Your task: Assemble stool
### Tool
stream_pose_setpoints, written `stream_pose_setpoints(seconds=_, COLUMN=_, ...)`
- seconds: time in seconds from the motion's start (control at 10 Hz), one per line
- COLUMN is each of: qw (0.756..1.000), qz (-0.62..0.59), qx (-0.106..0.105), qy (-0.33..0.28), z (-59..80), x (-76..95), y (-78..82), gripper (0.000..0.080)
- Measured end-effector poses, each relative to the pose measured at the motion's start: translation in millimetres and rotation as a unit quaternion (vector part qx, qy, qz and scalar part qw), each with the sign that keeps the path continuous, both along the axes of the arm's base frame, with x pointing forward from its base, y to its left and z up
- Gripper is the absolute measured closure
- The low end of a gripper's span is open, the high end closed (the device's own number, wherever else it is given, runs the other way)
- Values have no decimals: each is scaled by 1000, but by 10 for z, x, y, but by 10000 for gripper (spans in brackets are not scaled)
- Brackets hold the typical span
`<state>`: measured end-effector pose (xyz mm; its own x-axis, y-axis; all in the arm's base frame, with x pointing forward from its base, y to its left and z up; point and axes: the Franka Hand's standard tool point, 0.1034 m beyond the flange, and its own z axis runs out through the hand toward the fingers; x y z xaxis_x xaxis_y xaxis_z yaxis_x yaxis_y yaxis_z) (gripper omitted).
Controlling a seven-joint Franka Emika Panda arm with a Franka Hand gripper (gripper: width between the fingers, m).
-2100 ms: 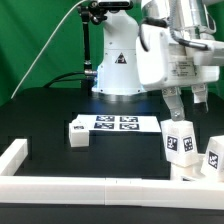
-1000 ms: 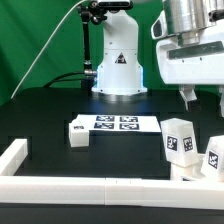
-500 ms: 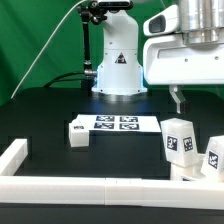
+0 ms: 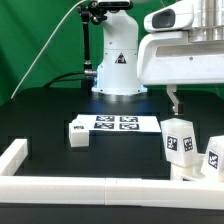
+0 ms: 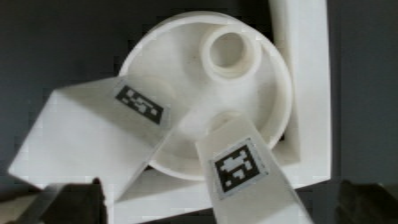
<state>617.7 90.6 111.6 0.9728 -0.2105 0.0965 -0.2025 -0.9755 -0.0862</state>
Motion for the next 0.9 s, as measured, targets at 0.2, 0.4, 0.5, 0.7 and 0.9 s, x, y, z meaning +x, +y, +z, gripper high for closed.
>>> stream_pose_setpoints(seconds=0.2, qw=995, qz=97, qx=-12, qy=-6, z=-23, x=-14, y=-50, gripper=151)
stream_pose_setpoints(seconds=0.4, qw=981, qz=194, qx=-24, qy=-12, z=-25, x=-11, y=-106, gripper=151)
stream_pose_setpoints(seconds=0.5, qw=971, qz=236, qx=-29, qy=-14, z=-32, x=-12, y=-143, gripper=151)
stream_pose_setpoints(seconds=0.7, qw=952, qz=304, qx=-38, qy=-16, z=-64, x=-20, y=-214, gripper=151)
stream_pose_setpoints(seconds=0.9, qw=927, qz=370, qx=-49, qy=-21, z=-106, x=-38, y=-271, gripper=151)
